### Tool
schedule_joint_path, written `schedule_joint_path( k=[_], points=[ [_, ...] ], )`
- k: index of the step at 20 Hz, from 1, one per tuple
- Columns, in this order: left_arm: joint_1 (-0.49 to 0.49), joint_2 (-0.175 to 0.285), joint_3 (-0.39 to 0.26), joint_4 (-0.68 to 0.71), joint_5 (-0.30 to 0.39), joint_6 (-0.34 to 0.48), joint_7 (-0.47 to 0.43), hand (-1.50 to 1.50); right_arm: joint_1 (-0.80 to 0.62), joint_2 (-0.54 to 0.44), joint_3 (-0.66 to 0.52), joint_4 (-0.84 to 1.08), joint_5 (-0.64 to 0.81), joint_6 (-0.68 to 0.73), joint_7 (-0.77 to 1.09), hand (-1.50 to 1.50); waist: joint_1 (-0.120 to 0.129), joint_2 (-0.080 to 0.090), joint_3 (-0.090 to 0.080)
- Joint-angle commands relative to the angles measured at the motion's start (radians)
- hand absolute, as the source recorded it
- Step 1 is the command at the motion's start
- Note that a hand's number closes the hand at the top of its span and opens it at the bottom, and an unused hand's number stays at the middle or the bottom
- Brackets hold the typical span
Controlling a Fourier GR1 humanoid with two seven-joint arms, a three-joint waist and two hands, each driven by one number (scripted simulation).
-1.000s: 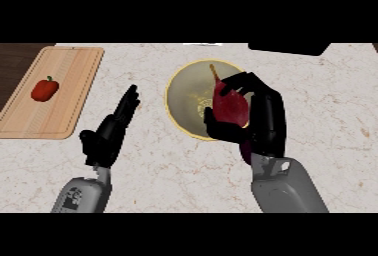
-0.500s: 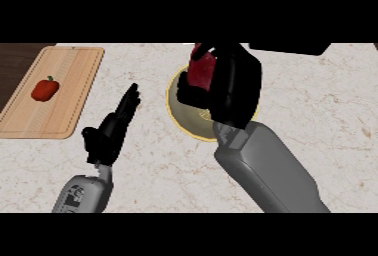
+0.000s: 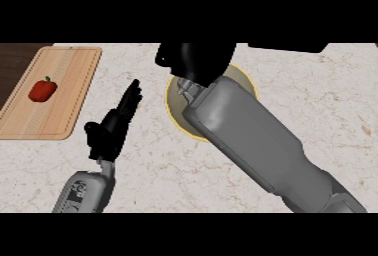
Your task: Pick the pear from the placemat and place it in the bowl
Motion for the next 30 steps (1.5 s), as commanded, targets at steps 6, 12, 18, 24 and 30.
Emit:
schedule_joint_path(
  k=[6, 12, 18, 24, 30],
  points=[
    [0.036, 0.017, 0.031, 0.004, 0.006, 0.004, -0.033, 0.0, -0.177, 0.008, 0.02, 0.267, -0.003, 0.146, 0.283, 1.5, -0.039, 0.004, 0.004],
    [0.046, 0.023, 0.047, 0.02, 0.007, 0.003, -0.067, 0.0, -0.115, 0.007, -0.005, 0.357, 0.006, 0.042, 0.246, 1.5, -0.071, 0.008, 0.006],
    [0.061, 0.039, 0.063, -0.013, 0.011, 0.006, -0.037, 0.0, 0.006, 0.007, 0.002, 0.382, 0.018, -0.023, 0.213, 1.5, -0.085, 0.004, 0.008],
    [0.035, 0.007, 0.039, -0.013, -0.002, 0.023, -0.005, 0.0, 0.137, 0.007, -0.066, 0.323, -0.112, -0.125, 0.151, 1.5, -0.089, 0.005, 0.009],
    [0.141, 0.009, 0.032, -0.052, 0.012, 0.002, -0.071, 0.0, 0.232, 0.008, -0.058, 0.296, -0.256, -0.257, -0.06, -1.5, -0.082, 0.005, 0.008]
  ],
)
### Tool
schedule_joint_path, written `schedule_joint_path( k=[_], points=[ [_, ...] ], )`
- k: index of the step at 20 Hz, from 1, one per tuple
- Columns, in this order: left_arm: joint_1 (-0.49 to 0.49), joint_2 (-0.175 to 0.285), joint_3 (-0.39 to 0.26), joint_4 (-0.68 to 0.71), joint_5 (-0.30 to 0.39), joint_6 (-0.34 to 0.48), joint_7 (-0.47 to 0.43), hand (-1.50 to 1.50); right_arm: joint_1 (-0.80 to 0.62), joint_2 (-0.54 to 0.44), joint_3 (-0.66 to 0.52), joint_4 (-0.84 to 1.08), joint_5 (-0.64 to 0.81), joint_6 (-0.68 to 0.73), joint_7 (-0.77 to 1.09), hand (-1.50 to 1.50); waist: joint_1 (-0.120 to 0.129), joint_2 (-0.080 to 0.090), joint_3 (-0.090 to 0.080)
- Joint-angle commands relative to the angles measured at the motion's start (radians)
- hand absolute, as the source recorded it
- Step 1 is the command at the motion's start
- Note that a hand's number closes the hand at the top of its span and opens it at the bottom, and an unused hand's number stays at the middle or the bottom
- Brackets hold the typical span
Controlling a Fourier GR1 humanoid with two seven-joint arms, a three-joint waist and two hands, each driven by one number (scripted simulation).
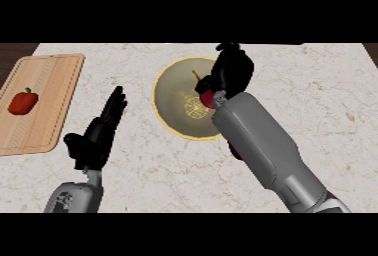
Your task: Pick the pear from the placemat and place it in the bowl
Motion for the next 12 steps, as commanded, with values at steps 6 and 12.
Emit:
schedule_joint_path(
  k=[6, 12],
  points=[
    [0.024, 0.032, 0.019, -0.034, 0.021, -0.036, 0.011, 0.0, 0.01, 0.008, 0.085, -0.113, -0.01, -0.319, 0.063, -1.5, -0.002, -0.005, -0.001],
    [0.019, 0.018, 0.027, -0.02, 0.011, -0.011, 0.013, 0.0, 0.039, 0.008, 0.042, -0.246, 0.115, -0.367, 0.139, -1.5, -0.032, -0.013, -0.001]
  ],
)
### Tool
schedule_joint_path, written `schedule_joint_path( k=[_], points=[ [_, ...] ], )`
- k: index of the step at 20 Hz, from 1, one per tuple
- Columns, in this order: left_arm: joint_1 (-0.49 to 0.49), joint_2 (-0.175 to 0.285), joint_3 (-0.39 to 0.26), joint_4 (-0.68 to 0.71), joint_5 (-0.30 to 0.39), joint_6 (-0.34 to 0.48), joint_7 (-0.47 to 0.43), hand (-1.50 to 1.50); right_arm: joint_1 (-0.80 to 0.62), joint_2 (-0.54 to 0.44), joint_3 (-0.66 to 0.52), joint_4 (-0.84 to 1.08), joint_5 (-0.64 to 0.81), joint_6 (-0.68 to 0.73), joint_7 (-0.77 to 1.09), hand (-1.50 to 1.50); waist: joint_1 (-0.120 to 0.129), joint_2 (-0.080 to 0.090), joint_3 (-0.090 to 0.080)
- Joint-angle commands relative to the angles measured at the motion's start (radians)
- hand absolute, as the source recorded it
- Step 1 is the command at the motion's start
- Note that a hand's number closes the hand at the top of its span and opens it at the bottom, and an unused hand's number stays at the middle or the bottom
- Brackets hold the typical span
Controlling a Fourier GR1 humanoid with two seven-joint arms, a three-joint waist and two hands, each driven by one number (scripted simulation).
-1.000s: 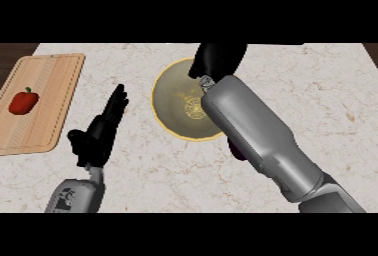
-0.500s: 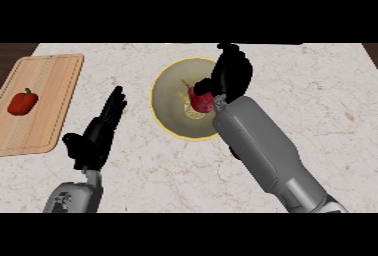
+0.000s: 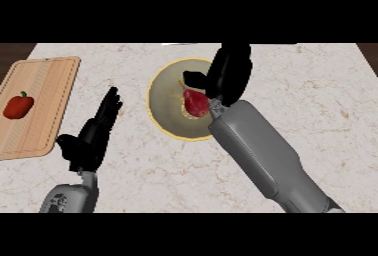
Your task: Pick the pear from the placemat and place it in the bowl
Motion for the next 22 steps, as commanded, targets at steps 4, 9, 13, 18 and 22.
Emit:
schedule_joint_path(
  k=[4, 9, 13, 18, 22],
  points=[
    [0.003, -0.013, 0.003, 0.006, -0.002, 0.012, 0.004, 0.0, 0.069, 0.007, 0.02, -0.23, 0.038, -0.079, 0.239, -1.5, -0.018, -0.007, 0.0],
    [0.015, -0.002, 0.003, -0.044, -0.017, 0.023, 0.03, 0.0, 0.257, 0.007, -0.004, -0.442, 0.032, -0.101, 0.152, -1.5, -0.026, -0.005, 0.001],
    [0.023, -0.016, 0.007, -0.001, -0.01, 0.018, -0.005, 0.0, 0.417, 0.007, 0.104, -0.606, 0.032, -0.1, 0.144, -1.5, -0.022, -0.002, 0.0],
    [0.063, -0.019, -0.013, -0.024, -0.025, 0.008, -0.031, 0.0, 0.561, 0.007, 0.229, -0.714, 0.1, -0.143, 0.145, -1.5, -0.011, 0.0, 0.0],
    [0.019, 0.01, 0.017, -0.085, 0.006, -0.014, 0.069, 0.0, 0.649, 0.007, 0.235, -0.784, 0.139, -0.111, 0.13, -1.5, -0.009, 0.001, 0.0]
  ],
)
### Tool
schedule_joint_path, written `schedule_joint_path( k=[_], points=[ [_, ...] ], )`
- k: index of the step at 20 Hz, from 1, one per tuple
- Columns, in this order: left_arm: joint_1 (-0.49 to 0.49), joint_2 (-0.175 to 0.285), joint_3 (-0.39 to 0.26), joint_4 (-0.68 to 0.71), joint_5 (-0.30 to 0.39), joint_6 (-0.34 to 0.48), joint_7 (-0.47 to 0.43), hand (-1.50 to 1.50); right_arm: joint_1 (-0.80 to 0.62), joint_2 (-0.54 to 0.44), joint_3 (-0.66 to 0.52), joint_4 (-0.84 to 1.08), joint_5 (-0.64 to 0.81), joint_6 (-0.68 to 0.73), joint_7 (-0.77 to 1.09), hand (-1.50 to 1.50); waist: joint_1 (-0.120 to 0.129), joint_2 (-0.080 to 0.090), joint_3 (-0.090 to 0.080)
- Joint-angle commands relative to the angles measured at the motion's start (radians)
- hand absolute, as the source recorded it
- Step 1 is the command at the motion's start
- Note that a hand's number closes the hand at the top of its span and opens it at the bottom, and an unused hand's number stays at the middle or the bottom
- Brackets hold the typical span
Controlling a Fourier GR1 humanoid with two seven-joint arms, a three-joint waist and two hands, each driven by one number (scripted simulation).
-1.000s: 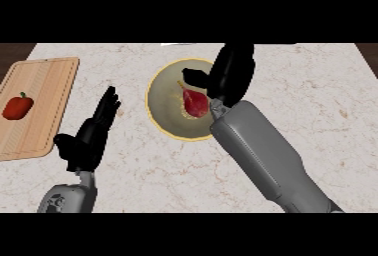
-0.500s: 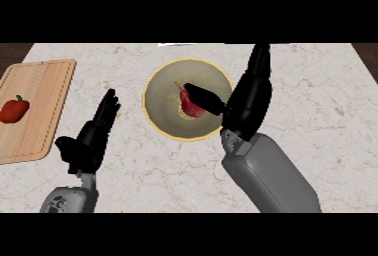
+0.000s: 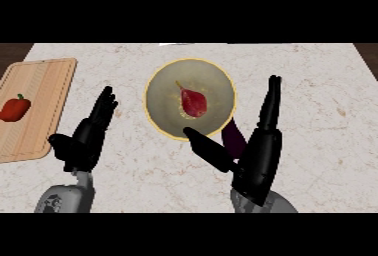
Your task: Pick the pear from the placemat and place it in the bowl
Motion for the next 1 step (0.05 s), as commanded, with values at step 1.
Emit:
schedule_joint_path(
  k=[1],
  points=[
    [-0.059, -0.031, -0.019, 0.005, -0.021, 0.029, 0.054, 0.0, 0.128, 0.002, 0.066, -0.142, 0.052, 0.012, 0.087, -1.5, -0.004, 0.001, 0.0]
  ],
)
